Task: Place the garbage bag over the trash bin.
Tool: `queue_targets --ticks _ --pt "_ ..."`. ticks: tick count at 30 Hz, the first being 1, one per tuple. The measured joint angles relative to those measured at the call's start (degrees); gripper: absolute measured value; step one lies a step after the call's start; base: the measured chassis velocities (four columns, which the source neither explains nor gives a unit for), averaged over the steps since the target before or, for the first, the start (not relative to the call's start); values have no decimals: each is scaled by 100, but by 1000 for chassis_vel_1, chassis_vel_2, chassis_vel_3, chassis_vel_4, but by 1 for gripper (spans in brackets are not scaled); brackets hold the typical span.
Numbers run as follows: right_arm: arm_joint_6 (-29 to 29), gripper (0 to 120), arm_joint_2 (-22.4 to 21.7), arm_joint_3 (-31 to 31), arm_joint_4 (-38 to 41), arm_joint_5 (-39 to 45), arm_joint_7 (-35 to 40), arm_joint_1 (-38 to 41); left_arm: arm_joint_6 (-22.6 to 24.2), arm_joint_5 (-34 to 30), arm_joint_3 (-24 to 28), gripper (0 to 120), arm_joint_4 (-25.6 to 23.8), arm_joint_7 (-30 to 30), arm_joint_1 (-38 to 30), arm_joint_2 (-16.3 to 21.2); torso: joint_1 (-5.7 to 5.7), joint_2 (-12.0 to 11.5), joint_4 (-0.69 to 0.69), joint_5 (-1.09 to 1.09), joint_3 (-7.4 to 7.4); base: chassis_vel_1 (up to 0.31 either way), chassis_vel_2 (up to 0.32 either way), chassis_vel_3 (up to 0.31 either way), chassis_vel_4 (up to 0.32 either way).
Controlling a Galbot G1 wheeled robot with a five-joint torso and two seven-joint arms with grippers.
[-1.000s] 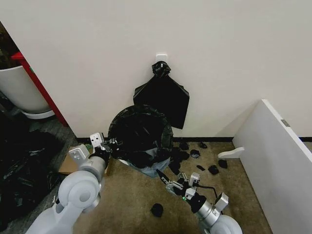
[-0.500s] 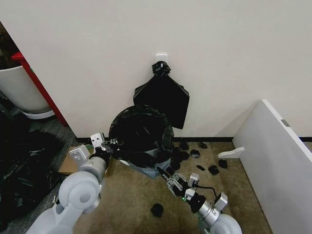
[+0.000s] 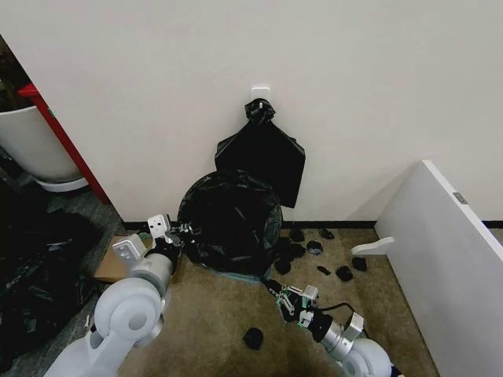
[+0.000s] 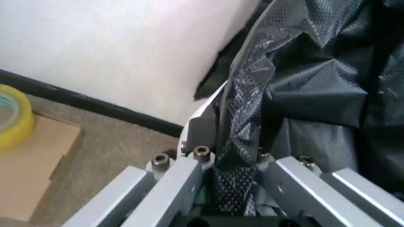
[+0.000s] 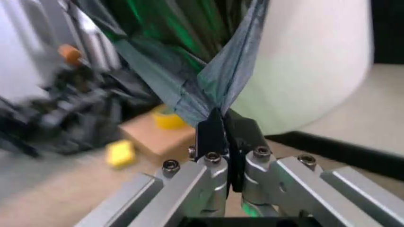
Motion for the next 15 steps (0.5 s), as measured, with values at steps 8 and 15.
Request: queue_targets --ticks 8,15 --pt "653 0 91 110 -321 -1025 1144 161 36 125 116 1 -17 -27 44 3 0 0 0 0 0 0 0 0 0" --pt "802 21 -132 308 -446 -289 1339 185 -194 431 235 1 237 90 19 9 0 0 0 0 0 0 0 0 0"
